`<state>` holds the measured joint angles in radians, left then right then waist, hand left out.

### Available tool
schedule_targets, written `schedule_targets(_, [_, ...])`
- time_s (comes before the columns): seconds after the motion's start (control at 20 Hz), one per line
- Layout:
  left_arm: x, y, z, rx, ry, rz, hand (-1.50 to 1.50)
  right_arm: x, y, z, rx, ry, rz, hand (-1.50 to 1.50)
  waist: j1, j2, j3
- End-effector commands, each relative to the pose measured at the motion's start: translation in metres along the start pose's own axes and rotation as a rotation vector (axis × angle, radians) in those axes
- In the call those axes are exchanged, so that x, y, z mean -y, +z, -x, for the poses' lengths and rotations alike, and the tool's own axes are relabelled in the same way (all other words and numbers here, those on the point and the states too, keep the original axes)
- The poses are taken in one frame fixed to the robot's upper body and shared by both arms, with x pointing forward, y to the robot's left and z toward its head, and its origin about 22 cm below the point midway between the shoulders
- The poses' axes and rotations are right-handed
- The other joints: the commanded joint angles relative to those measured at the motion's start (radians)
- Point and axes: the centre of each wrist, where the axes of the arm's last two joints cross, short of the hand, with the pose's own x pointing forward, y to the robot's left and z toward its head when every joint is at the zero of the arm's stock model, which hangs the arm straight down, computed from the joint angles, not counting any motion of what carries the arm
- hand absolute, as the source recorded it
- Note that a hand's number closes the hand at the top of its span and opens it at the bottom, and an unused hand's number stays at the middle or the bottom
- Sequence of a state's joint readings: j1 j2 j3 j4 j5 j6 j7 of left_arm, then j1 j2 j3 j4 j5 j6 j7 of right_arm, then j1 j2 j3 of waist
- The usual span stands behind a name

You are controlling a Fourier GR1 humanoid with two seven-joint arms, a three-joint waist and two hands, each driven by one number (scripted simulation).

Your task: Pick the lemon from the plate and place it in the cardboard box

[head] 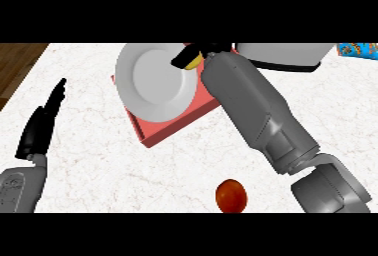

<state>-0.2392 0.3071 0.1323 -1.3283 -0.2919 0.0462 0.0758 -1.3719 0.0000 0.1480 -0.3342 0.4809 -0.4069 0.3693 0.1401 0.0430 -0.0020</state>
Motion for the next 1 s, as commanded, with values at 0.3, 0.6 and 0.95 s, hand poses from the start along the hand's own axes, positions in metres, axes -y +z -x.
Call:
schedule_targets(0.3, [-0.007, -0.001, 0.007, -0.013, -0.001, 0.006, 0.0, 0.001, -0.002, 0.004, 0.114, -0.153, 0.123, -1.5, 0.002, -0.002, 0.001])
schedule_targets(0.6, [-0.002, 0.004, 0.011, -0.046, 0.007, -0.019, 0.0, 0.012, -0.005, 0.001, 0.144, -0.358, 0.262, -1.5, -0.039, -0.011, 0.002])
schedule_targets(0.95, [-0.036, 0.019, 0.025, -0.064, -0.004, -0.07, 0.0, 0.046, -0.021, 0.029, 0.162, -0.508, 0.251, -1.5, -0.086, -0.029, 0.003])
